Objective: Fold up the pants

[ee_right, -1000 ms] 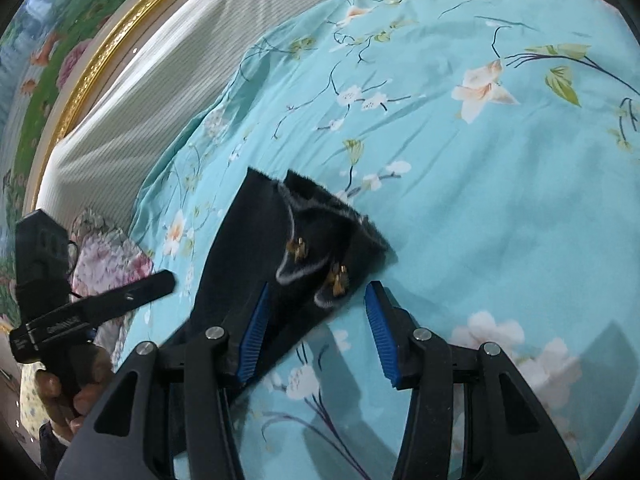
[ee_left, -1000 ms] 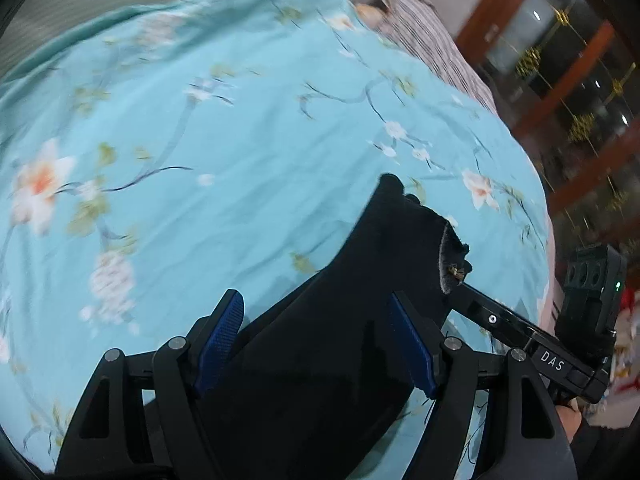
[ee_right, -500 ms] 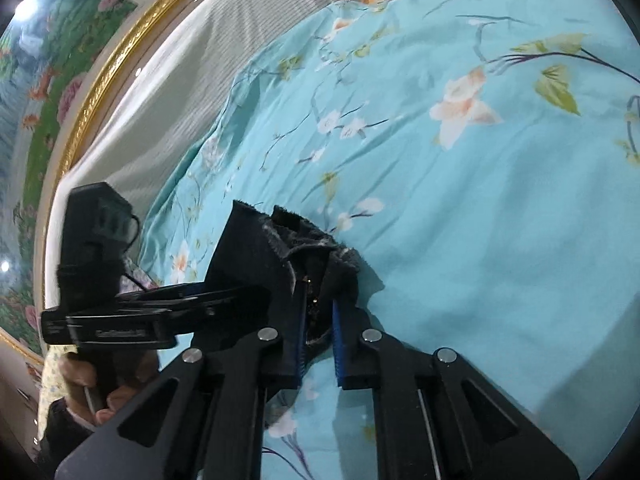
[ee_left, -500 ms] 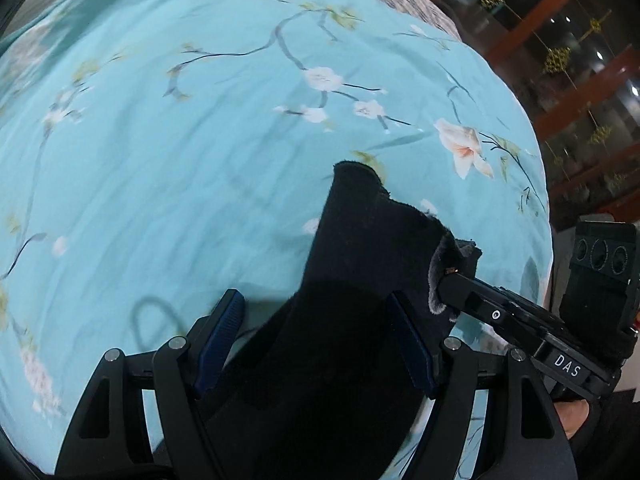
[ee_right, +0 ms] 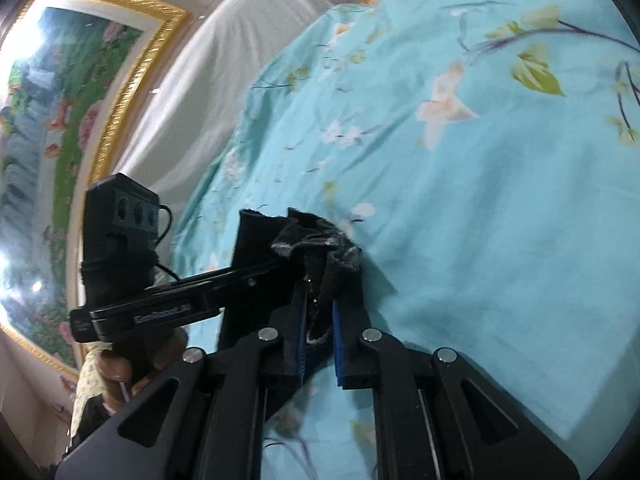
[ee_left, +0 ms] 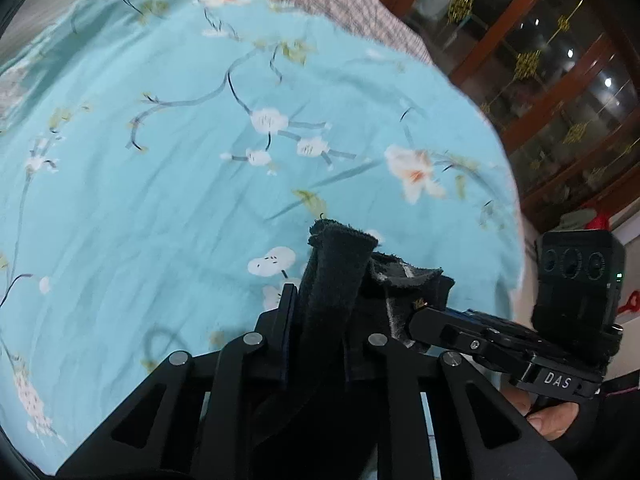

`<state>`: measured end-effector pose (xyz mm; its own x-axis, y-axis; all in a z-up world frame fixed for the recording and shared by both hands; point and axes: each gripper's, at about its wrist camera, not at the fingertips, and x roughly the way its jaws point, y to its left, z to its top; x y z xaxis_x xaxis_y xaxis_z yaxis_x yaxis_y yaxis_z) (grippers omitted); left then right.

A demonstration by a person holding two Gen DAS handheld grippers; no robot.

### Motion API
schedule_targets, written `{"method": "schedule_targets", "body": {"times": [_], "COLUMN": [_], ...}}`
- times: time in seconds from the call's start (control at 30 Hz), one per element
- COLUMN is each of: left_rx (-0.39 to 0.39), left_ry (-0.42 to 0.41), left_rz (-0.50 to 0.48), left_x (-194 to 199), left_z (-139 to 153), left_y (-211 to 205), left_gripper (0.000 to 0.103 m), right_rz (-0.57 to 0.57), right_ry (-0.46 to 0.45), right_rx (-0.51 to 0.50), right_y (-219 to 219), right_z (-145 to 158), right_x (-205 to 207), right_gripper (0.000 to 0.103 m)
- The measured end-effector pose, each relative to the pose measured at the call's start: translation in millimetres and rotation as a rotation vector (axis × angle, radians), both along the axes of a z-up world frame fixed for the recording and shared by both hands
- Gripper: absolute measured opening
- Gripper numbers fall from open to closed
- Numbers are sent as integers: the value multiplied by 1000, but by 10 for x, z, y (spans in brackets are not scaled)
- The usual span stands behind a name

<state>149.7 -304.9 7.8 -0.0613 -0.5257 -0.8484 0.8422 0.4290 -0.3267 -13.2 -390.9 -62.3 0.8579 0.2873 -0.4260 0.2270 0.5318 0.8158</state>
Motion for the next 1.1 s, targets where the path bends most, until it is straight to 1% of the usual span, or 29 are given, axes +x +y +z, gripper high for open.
{"method": "schedule_targets", "body": {"times": [0.03, 0.1, 0.17, 0.27, 0.37, 0.43, 0.57, 0.63, 0.7, 0.83, 0.9, 1.03, 1.1], "left_rx": [-33, -65, -111, -165, -235, -270, -312, -321, -332, -329, -325, -333, -340], "left_ry": [-3, -3, 0, -6, -6, -17, -45, -47, -30, -3, 17, 88, 108], "left_rz": [12, 37, 74, 138, 225, 275, 371, 408, 450, 538, 573, 664, 690], "left_x": [-13, -18, -27, -46, -59, -96, -226, -252, -279, -368, -392, -414, -432], "left_z": [92, 204, 359, 547, 710, 778, 825, 810, 740, 506, 376, 86, 1], "left_y": [96, 208, 431, 779, 1214, 1494, 2047, 2311, 2535, 2943, 3057, 3336, 3408], "left_gripper": [16, 15, 14, 14, 14, 11, 10, 10, 10, 10, 10, 10, 10], "right_rz": [8, 43, 83, 187, 278, 346, 474, 528, 578, 662, 699, 749, 769], "right_ry": [-16, -73, -120, -194, -228, -236, -236, -231, -223, -174, -136, -63, -39], "right_rx": [1, -1, -1, 8, 20, 10, -35, -46, -57, -83, -106, -154, -173], "right_y": [17, 76, 153, 361, 596, 813, 1272, 1472, 1660, 1969, 2125, 2301, 2347], "right_z": [38, 164, 286, 516, 648, 739, 876, 888, 874, 774, 685, 495, 404], "right_x": [24, 24, 50, 139, 242, 322, 476, 528, 577, 676, 729, 806, 799], "right_gripper": [12, 12, 12, 12, 12, 12, 12, 12, 12, 12, 12, 12, 12]}}
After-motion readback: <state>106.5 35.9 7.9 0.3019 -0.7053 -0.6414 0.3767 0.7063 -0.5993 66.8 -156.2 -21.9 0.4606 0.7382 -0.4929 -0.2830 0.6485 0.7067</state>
